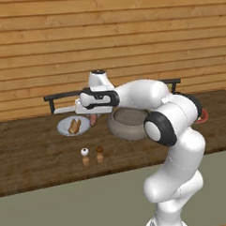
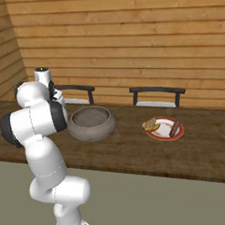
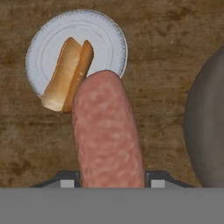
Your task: Place one bun and one sausage from the bowl on each plate.
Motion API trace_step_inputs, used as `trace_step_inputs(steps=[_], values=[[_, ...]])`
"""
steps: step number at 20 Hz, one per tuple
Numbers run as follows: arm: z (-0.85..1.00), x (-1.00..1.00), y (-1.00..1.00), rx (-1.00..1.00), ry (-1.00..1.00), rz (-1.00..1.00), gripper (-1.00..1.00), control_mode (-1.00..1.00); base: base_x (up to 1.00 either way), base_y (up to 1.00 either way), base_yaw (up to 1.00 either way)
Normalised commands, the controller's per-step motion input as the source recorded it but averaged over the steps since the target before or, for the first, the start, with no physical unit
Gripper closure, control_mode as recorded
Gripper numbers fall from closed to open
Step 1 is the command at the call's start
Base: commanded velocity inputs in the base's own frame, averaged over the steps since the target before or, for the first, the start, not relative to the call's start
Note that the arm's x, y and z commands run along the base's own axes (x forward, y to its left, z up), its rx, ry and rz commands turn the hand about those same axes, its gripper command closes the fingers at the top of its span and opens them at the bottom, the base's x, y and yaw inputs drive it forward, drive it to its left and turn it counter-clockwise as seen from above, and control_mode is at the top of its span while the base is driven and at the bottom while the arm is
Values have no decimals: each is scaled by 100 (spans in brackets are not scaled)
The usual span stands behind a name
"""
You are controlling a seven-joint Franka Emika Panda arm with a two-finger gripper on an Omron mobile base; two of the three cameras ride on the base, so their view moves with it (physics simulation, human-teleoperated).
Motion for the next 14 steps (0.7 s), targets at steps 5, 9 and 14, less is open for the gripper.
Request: trace_step_inputs(steps=[5, 9, 14], values=[[-55, 52, 0, -1, -17, -4, 100, -100, 0, 0, 0], [-26, 50, 20, 0, -3, -1, 100, -100, 0, 0, 0], [-1, 40, 44, 0, 0, -2, 100, -100, 0, 0, 0]])
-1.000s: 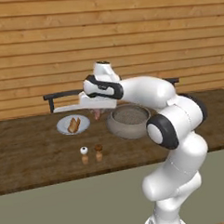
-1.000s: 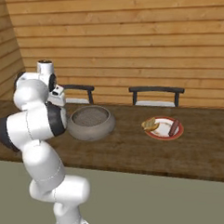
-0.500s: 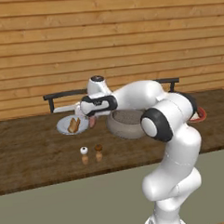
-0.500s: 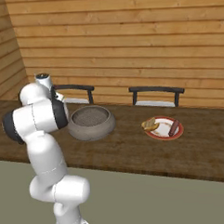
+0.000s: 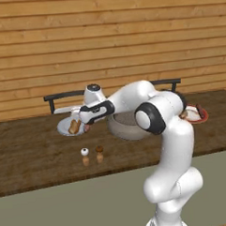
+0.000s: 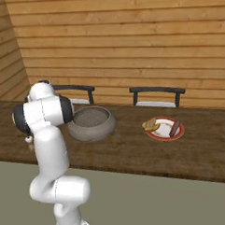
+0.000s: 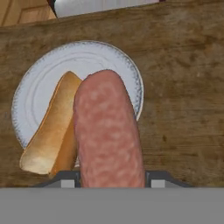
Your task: Place one bun and one sausage from the bowl on each plate.
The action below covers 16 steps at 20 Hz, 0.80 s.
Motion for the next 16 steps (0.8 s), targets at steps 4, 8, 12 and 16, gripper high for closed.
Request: trace_step_inputs(steps=[4, 8, 12, 16], values=[[-15, 55, 21, 0, 0, -8, 100, -100, 0, 0, 0], [-35, 51, 2, 0, 0, -9, 100, -100, 0, 0, 0], [-22, 28, 0, 0, 0, -6, 100, -100, 0, 0, 0], [-19, 0, 9, 0, -1, -3, -100, -100, 0, 0, 0]])
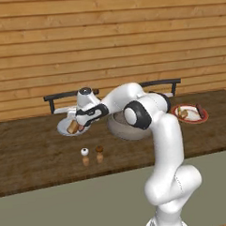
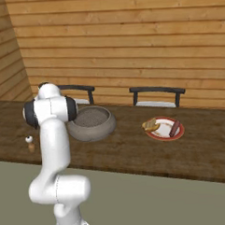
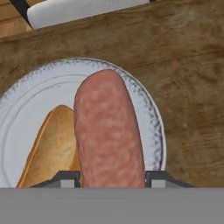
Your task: Place one bun and one sausage from the bowl on each plate.
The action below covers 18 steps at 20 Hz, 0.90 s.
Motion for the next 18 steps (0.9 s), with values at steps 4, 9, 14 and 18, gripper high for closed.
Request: trace_step_inputs(steps=[4, 9, 14, 18], values=[[-3, 3, 0, 1, -7, -1, -100, -100, 0, 0, 0], [0, 34, 0, 2, -5, 0, -100, -100, 0, 0, 0], [23, 4, -9, 6, -4, -1, -100, -100, 0, 0, 0], [13, 0, -9, 1, 0, -5, -100, -100, 0, 0, 0]])
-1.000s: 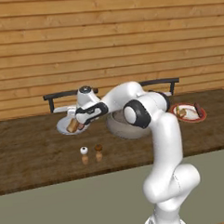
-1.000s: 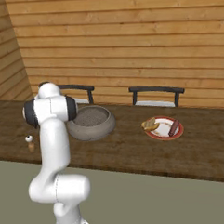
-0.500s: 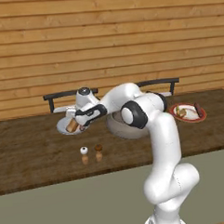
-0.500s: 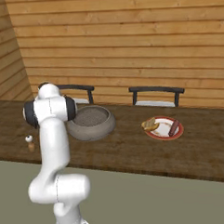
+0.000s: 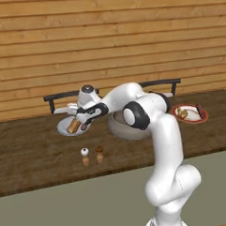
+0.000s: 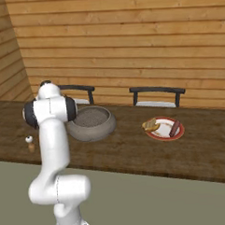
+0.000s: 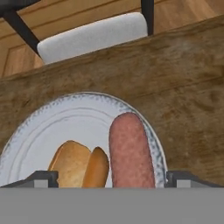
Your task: Place one bun and one sausage from the bowl on each plate.
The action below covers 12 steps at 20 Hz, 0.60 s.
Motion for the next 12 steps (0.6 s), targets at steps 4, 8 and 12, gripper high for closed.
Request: trace_step_inputs(steps=[4, 8, 12], values=[[43, -53, -28, 2, -6, -3, -100, -100, 0, 0, 0], [98, -100, -59, 8, -8, -1, -100, -100, 0, 0, 0], [97, -100, -77, 10, 1, 0, -100, -100, 0, 0, 0]])
